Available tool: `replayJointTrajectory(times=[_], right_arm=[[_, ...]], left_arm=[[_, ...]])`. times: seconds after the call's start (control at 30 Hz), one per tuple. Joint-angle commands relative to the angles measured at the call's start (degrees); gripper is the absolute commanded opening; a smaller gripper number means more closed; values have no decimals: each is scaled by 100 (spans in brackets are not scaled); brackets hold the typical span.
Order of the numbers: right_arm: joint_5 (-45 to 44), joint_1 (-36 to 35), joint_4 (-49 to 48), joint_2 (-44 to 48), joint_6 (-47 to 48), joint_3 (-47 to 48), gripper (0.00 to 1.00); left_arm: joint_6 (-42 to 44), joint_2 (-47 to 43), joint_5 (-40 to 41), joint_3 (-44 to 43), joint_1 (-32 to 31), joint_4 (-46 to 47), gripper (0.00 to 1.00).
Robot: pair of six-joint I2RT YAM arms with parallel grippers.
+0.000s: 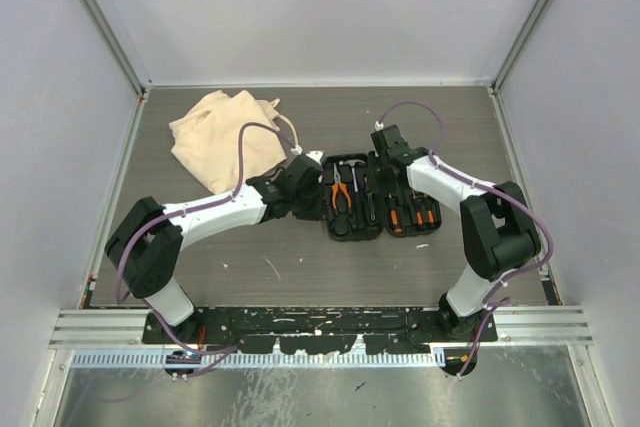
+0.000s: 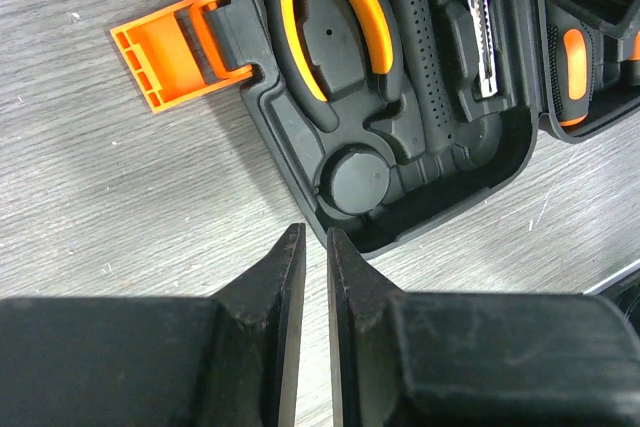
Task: Sort the tools into containers
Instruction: Adjust the storage box at the center of the board, then adjust the utility knife in the storage box.
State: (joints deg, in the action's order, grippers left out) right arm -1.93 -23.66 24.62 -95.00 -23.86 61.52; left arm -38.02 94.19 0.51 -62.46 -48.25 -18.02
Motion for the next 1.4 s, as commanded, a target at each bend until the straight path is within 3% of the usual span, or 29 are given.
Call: replayJointTrajectory(times=[0.0,0.63,1.1,1.37], right_arm=[[88,-36,-226,-131,267,307,33],[-916,-429,358,-668,351,649,29],[-690,-433,342,29,327,916,31],[-656,-429,416,-257,277,914,23]], left_arm=[[71,-228,182,-108,26,-20,16],[81,-156,162,-133,87,-78,14],[93,-149,174,-177,132,-114,13],[80,-171,159,-140,147,-139,12]])
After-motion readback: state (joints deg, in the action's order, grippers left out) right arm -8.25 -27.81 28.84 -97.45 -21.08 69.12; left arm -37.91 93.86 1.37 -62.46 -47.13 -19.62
